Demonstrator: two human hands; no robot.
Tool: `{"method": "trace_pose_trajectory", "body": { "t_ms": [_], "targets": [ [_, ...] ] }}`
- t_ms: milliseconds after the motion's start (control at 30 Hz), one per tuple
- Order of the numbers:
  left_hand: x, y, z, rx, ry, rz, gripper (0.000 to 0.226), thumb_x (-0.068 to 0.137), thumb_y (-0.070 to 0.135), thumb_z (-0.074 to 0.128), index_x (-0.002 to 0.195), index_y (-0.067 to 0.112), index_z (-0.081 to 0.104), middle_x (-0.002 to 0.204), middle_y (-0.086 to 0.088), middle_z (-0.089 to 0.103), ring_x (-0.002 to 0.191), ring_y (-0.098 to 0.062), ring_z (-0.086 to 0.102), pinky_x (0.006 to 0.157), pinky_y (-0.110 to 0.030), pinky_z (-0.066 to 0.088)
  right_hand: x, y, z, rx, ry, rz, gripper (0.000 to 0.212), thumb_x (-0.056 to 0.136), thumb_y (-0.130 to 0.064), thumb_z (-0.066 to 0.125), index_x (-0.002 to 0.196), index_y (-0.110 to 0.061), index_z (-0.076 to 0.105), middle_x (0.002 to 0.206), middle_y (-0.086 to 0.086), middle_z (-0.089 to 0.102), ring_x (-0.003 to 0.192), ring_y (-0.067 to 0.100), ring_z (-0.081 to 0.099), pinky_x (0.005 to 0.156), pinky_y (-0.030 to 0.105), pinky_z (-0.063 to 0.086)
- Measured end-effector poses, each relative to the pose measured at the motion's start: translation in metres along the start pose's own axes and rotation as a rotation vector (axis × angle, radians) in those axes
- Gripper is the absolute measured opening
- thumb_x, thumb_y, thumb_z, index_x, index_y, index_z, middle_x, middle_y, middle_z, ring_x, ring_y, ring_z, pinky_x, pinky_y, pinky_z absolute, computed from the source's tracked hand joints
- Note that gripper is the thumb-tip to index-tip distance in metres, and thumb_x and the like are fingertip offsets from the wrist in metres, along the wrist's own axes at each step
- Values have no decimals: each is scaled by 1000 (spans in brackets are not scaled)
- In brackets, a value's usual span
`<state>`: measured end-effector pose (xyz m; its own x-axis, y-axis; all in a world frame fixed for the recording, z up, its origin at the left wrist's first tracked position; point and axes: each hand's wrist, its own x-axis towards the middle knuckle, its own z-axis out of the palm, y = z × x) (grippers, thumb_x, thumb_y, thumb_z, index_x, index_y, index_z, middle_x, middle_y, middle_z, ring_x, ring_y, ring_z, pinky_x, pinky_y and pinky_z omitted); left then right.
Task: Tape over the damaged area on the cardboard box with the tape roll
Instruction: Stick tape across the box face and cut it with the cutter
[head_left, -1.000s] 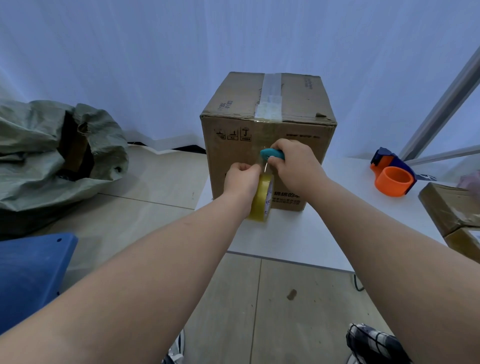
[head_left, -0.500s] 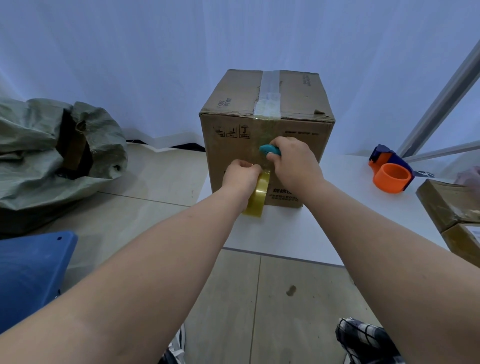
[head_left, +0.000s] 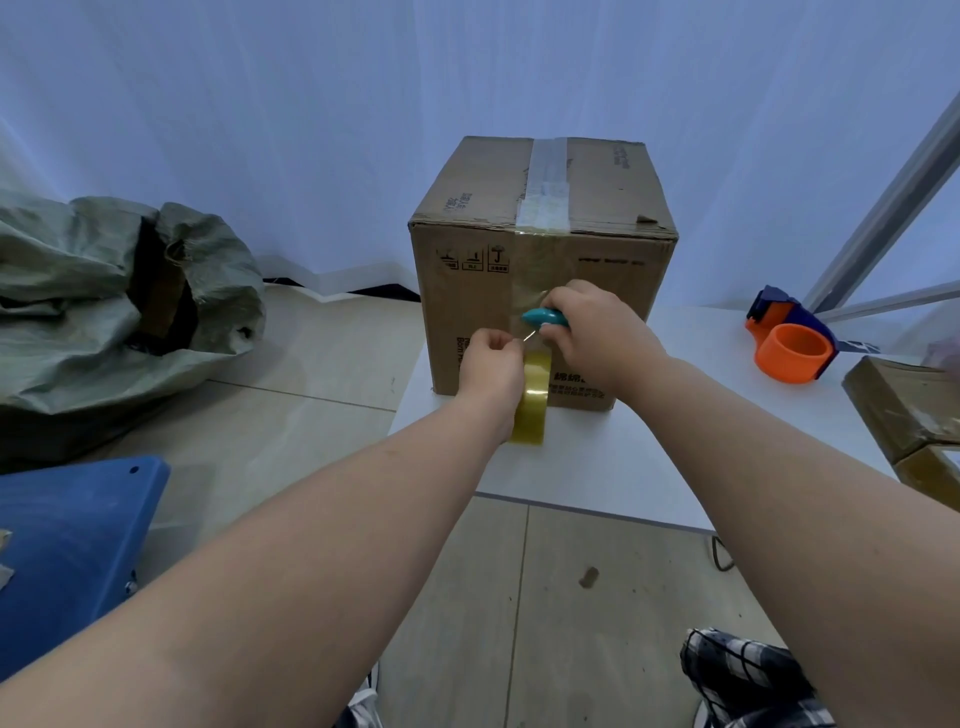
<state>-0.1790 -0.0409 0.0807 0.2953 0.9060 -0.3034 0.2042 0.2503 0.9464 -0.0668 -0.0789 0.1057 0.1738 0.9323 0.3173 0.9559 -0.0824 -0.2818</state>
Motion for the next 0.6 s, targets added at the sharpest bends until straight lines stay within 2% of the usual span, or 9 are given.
{"method": "trace_pose_trajectory", "body": {
  "t_ms": [167,267,400,500,600],
  "targets": [
    [-1,3,-2,-7,1,1,4,94,24,47,90,23,48,81,4,49,69,-12,45,53,-25,34,-7,-6,-2,-56,-35,-69,21,92,-20,51,109,-10,57,106,8,58,87,17,52,74,30,48],
    [-1,4,-1,7,1,-11,16,94,25,46,78,26,45,78,4,49,67,-12,45,52,-25,33,-7,-12,-2,-101,-23,-91,20,92,-21,51,106,-8,56,106,9,57,93,21,54,76,34,51],
    [0,5,-2,16,7,-29,5,94,26,48,94,21,49,78,4,49,67,-12,45,51,-25,30,-3,-14,-1,-136,24,-87,16,90,-20,54,99,-7,55,100,10,56,84,16,47,71,32,49],
    [1,6,-4,32,5,-40,9,94,28,48,98,20,48,78,4,49,67,-11,44,51,-24,30,0,-17,0,-135,2,-94,15,90,-20,55,98,-7,54,100,10,56,85,18,47,72,34,51],
    [3,5,-6,33,-1,-44,13,94,29,49,102,18,51,87,0,54,69,-12,46,52,-24,31,2,-20,3,-128,-7,-113,16,90,-19,56,101,-7,54,102,10,56,86,18,48,71,32,48]
  ]
}}
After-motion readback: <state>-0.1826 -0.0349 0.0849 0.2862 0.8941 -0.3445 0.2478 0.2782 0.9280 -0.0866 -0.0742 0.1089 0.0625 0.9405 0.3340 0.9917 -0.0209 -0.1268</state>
